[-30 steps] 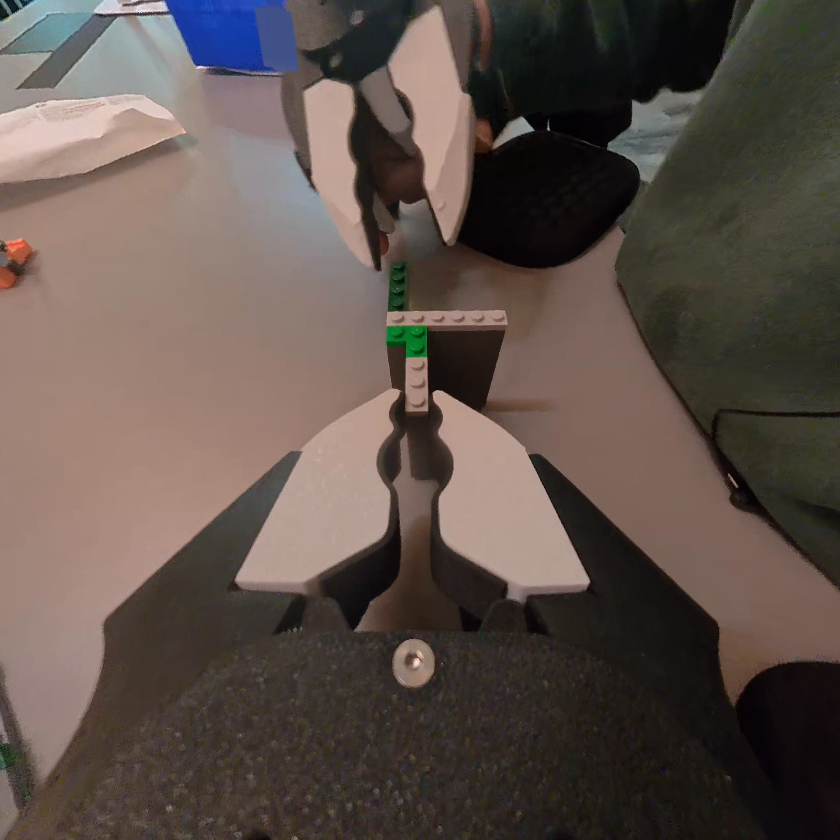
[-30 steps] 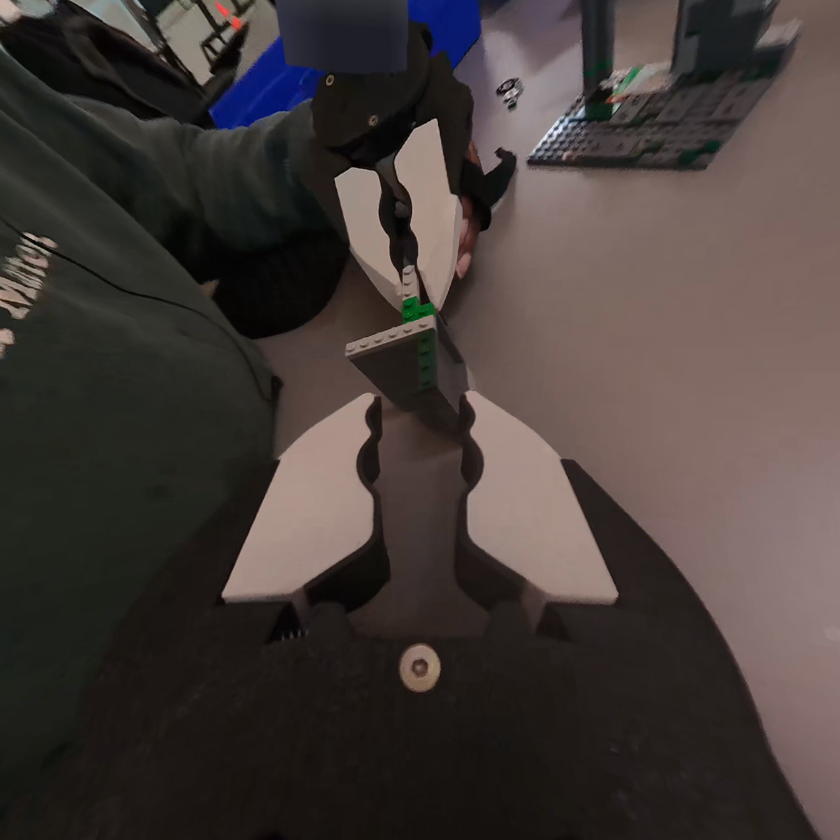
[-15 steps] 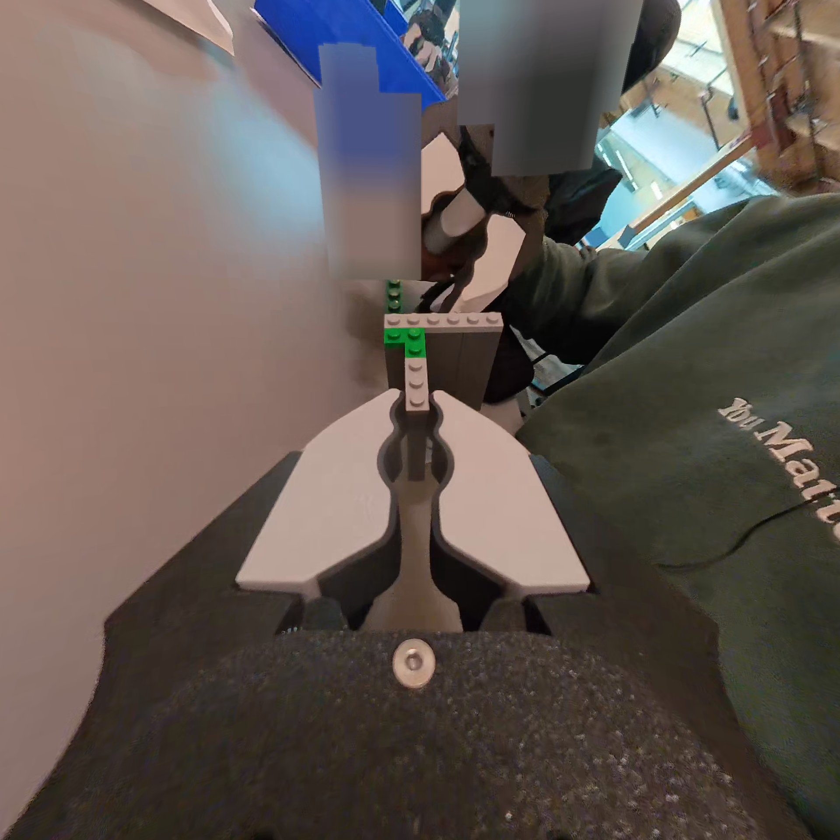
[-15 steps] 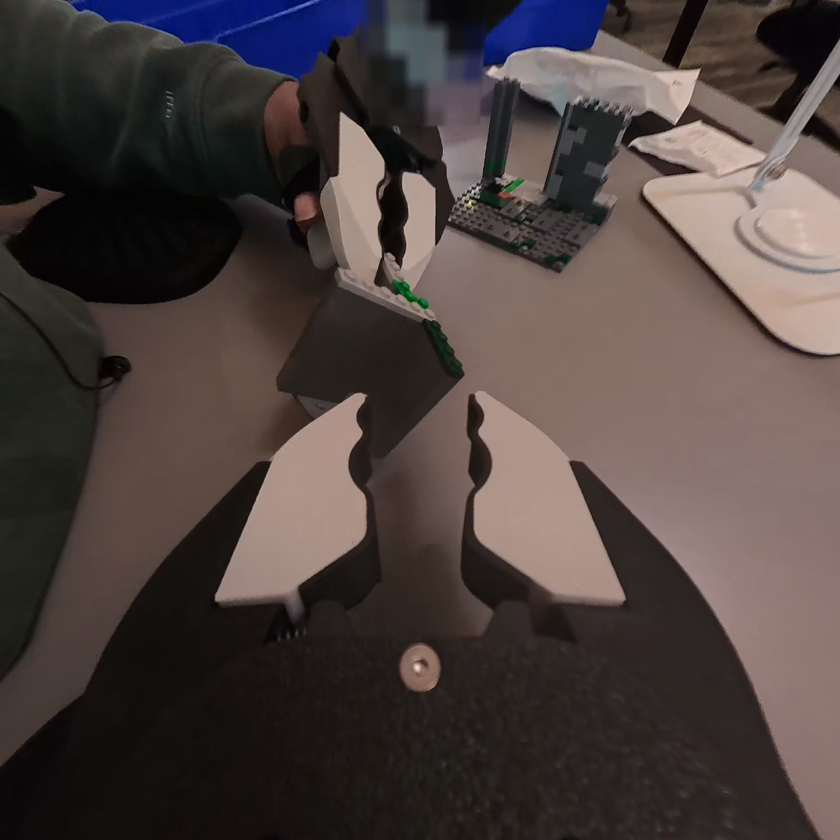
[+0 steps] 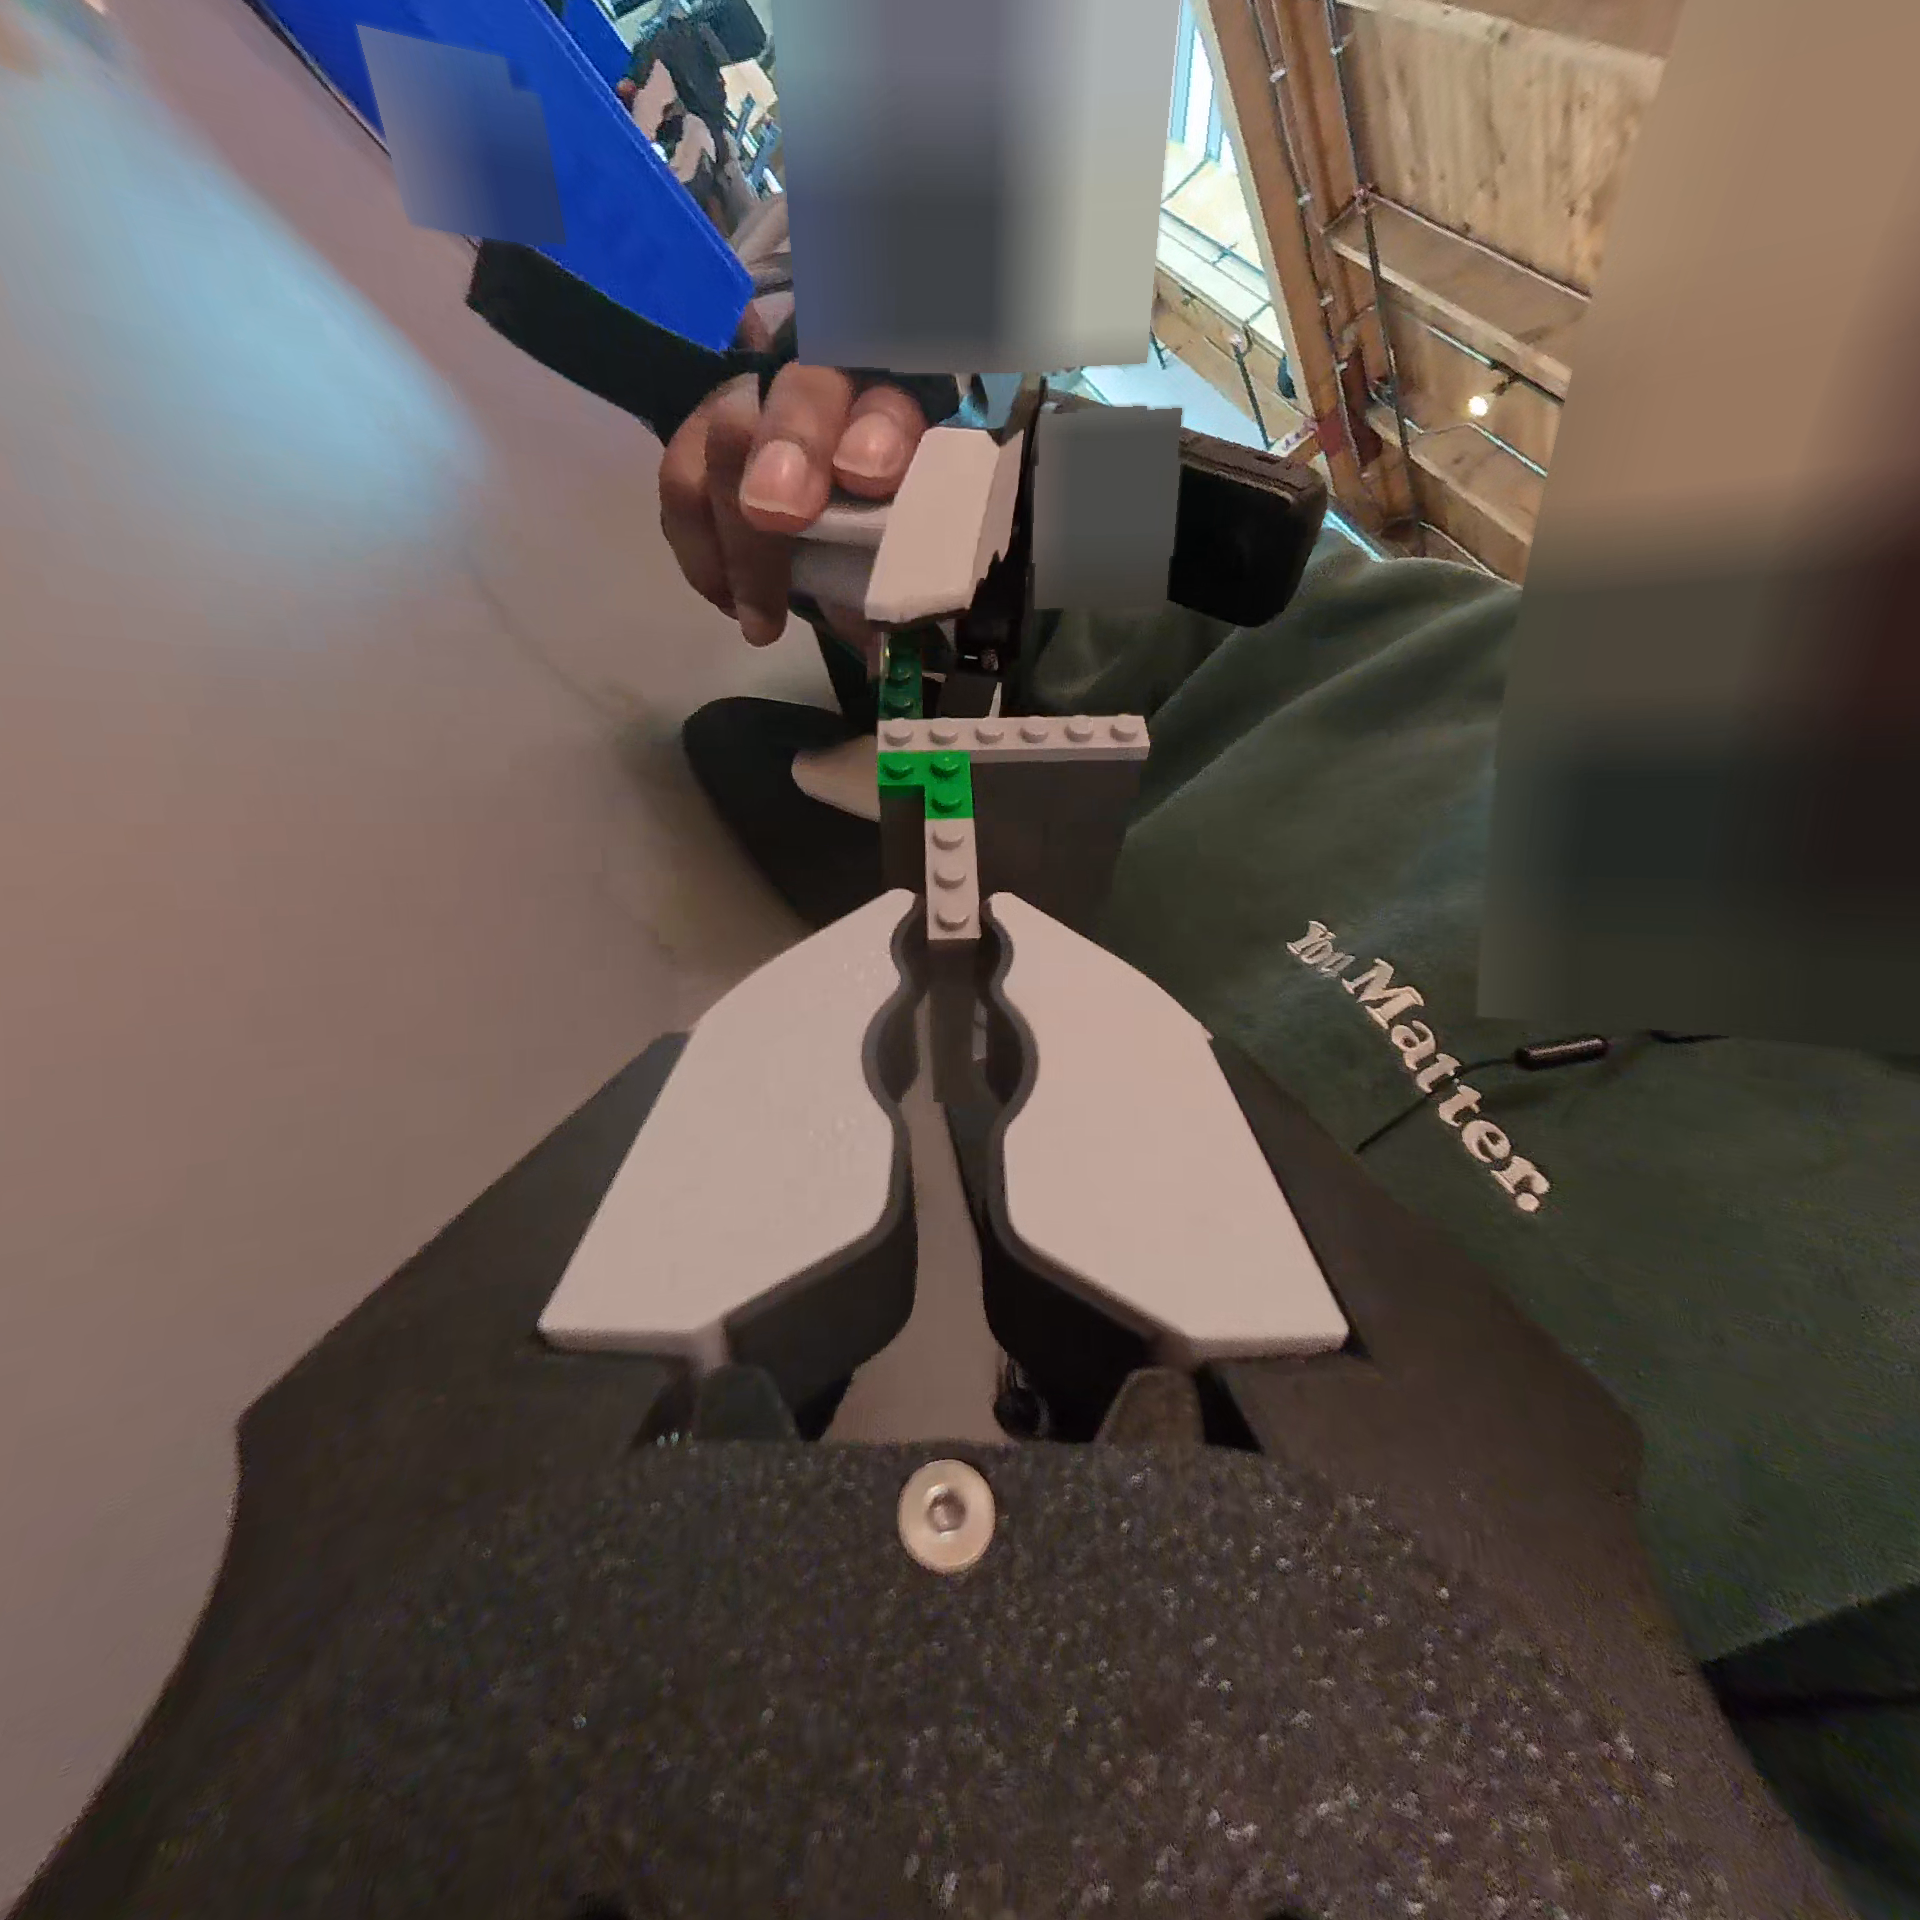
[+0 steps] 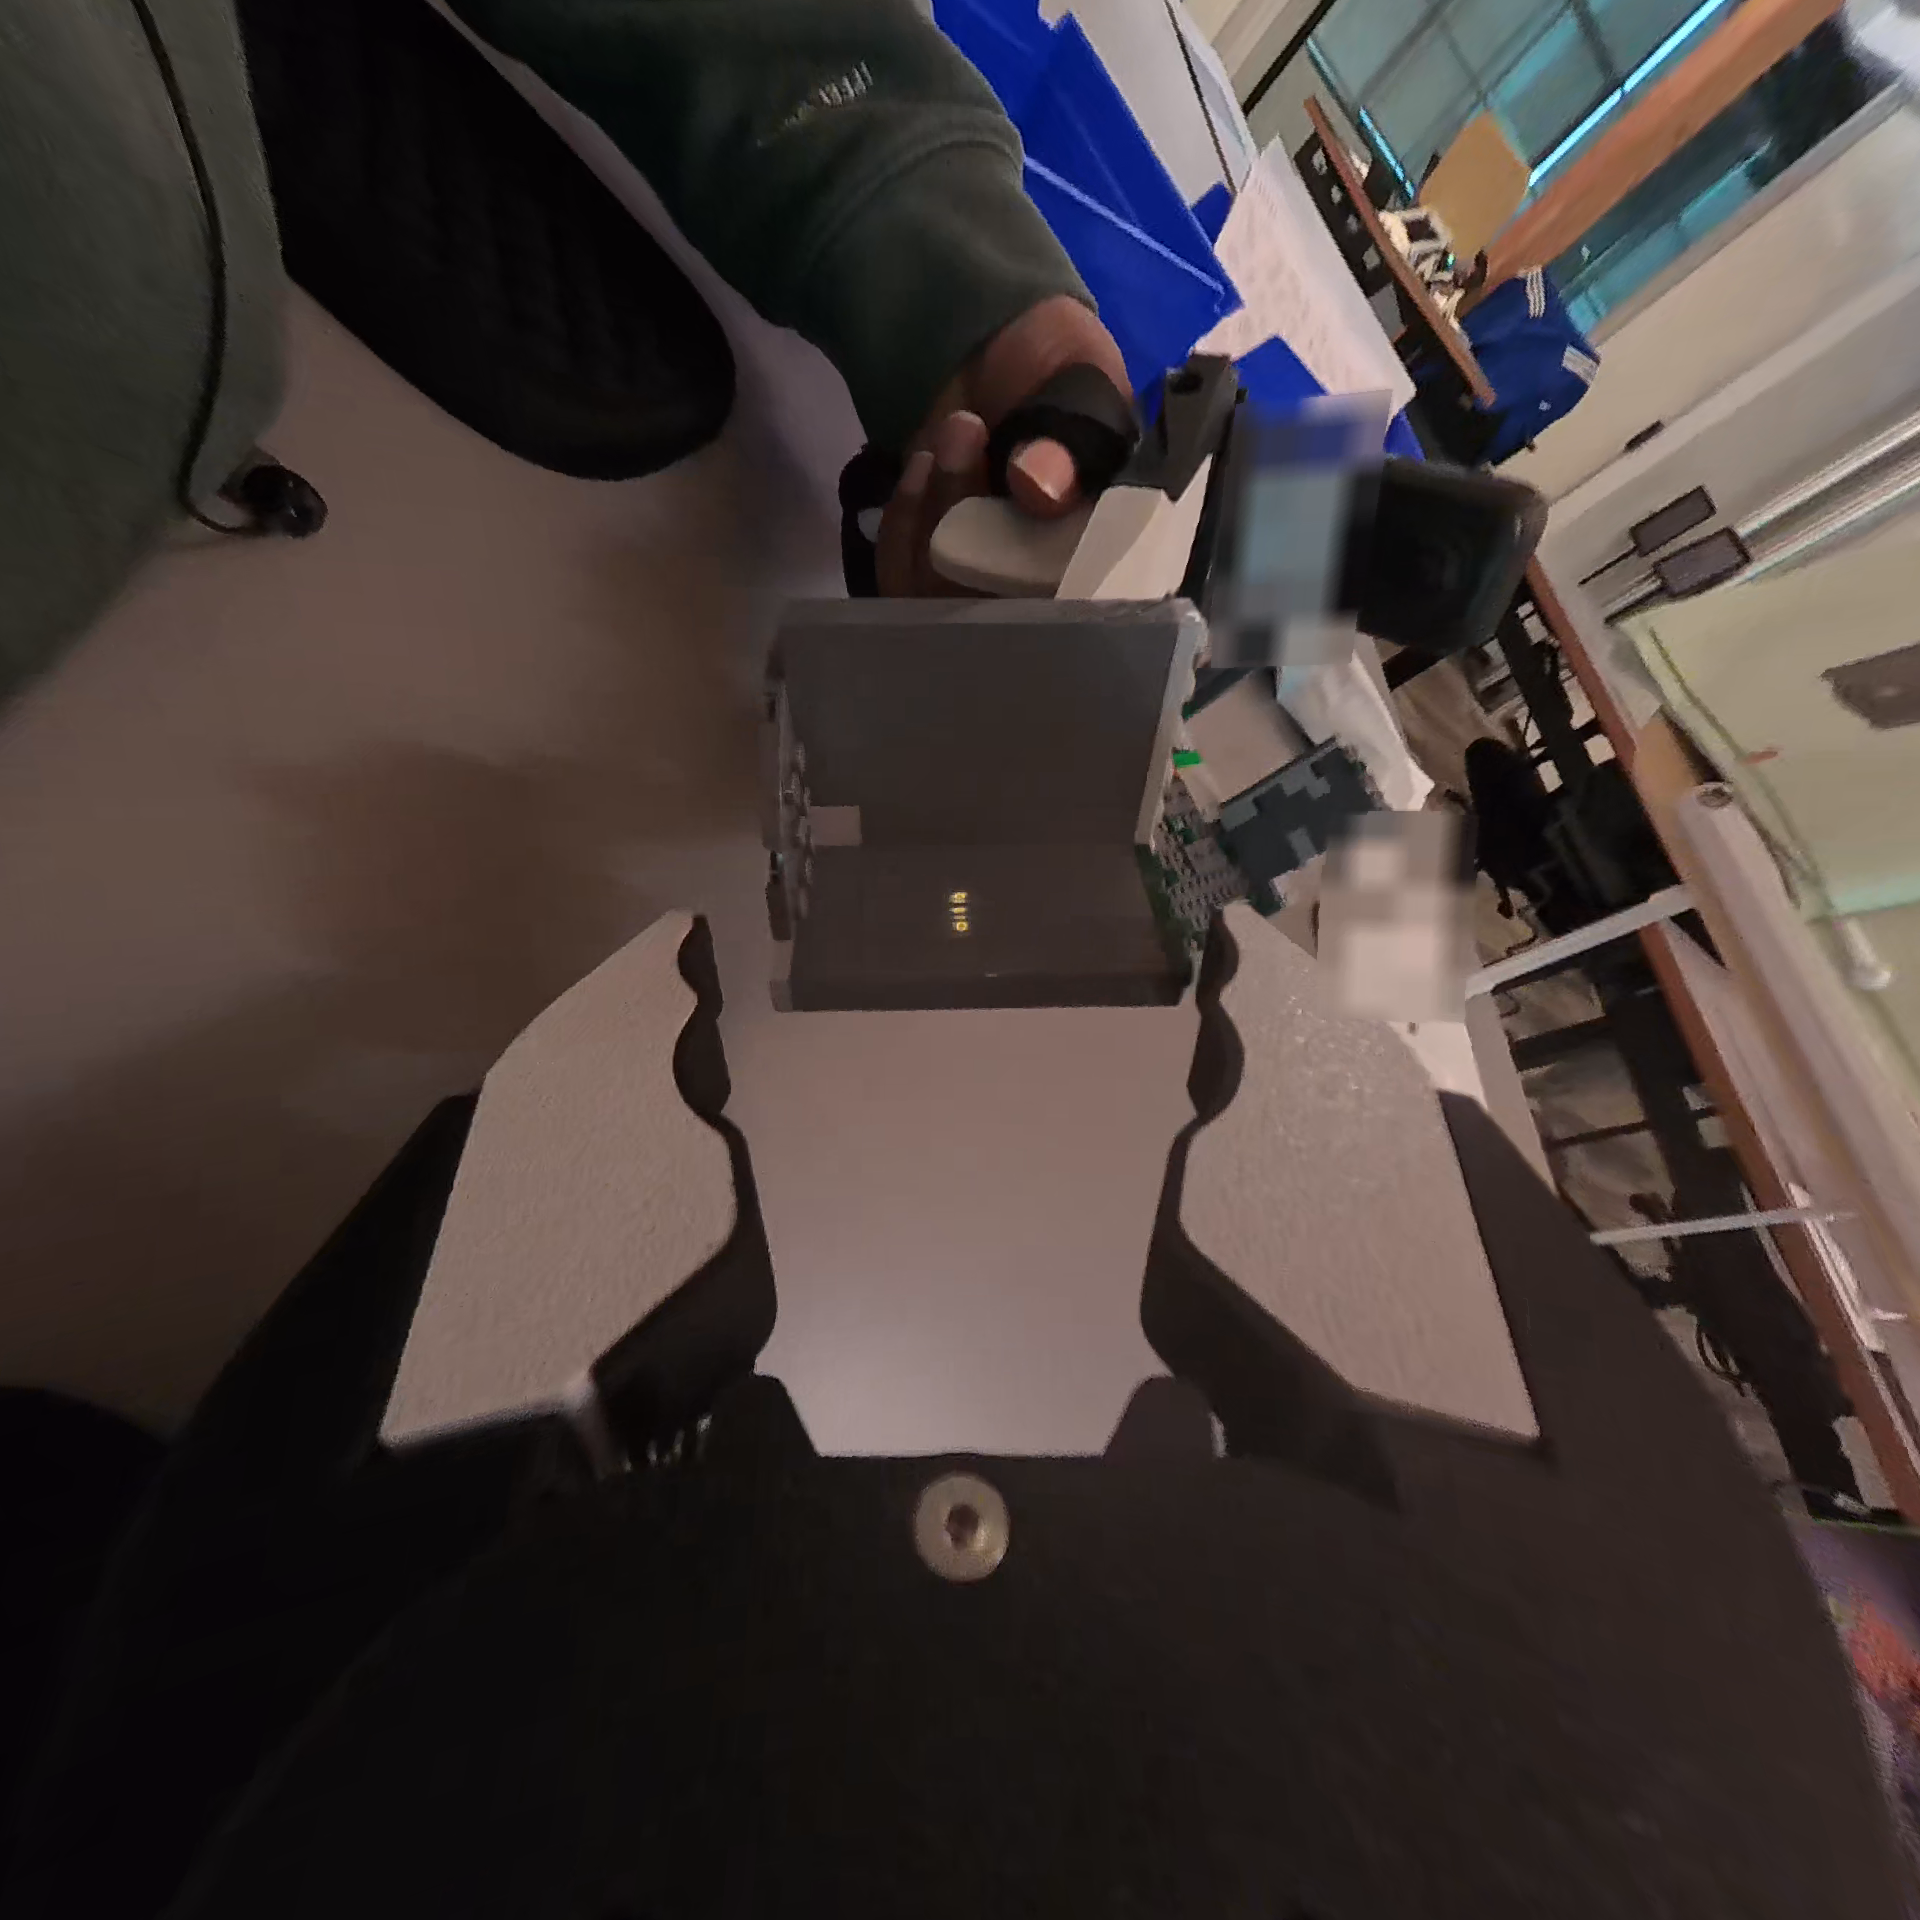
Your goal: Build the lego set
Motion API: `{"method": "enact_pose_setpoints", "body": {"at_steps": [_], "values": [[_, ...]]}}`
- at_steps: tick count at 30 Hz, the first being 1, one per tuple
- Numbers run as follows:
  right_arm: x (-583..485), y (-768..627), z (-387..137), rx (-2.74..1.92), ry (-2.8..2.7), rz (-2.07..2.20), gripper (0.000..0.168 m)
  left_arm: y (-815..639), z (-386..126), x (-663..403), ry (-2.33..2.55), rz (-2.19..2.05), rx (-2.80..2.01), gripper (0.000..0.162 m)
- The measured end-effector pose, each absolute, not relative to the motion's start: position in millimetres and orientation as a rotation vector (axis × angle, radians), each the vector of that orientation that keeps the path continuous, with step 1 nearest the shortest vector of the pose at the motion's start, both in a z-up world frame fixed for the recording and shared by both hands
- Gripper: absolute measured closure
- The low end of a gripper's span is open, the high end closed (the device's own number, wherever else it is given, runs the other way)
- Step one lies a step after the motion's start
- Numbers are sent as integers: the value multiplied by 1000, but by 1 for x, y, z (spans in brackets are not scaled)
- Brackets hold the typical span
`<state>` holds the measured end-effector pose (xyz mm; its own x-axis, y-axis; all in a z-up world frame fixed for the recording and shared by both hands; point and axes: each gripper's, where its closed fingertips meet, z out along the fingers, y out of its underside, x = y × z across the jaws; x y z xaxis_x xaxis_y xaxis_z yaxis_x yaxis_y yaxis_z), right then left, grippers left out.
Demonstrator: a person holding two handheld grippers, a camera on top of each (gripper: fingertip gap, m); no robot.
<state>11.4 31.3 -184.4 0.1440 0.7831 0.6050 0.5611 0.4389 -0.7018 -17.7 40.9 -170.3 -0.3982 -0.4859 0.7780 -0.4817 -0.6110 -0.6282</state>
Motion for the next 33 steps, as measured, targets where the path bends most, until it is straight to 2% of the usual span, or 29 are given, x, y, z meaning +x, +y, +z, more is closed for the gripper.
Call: {"method": "enact_pose_setpoints", "body": {"at_steps": [6, 24, 26, 28, 30, 33], "values": [[5, 25, -173, -1182, -1518, 243, 90, 32, -162, -20, 1406, -2269, -1651, 154], [6, 19, -164, -1185, -1471, 210, 90, 28, -152, -17, 1409, -2288, -1591, 154], [6, 21, -164, -1179, -1457, 194, 90, 30, -151, -17, 1407, -2277, -1591, 154], [7, 23, -165, -1193, -1438, 203, 80, 32, -151, -16, 1399, -2260, -1590, 154], [9, 22, -163, -1216, -1398, 257, 76, 34, -151, -17, 1390, -2250, -1594, 154], [18, 25, -161, -1331, -1285, 425, 73, 41, -164, -16, 1430, -2074, -1631, 154]]}}
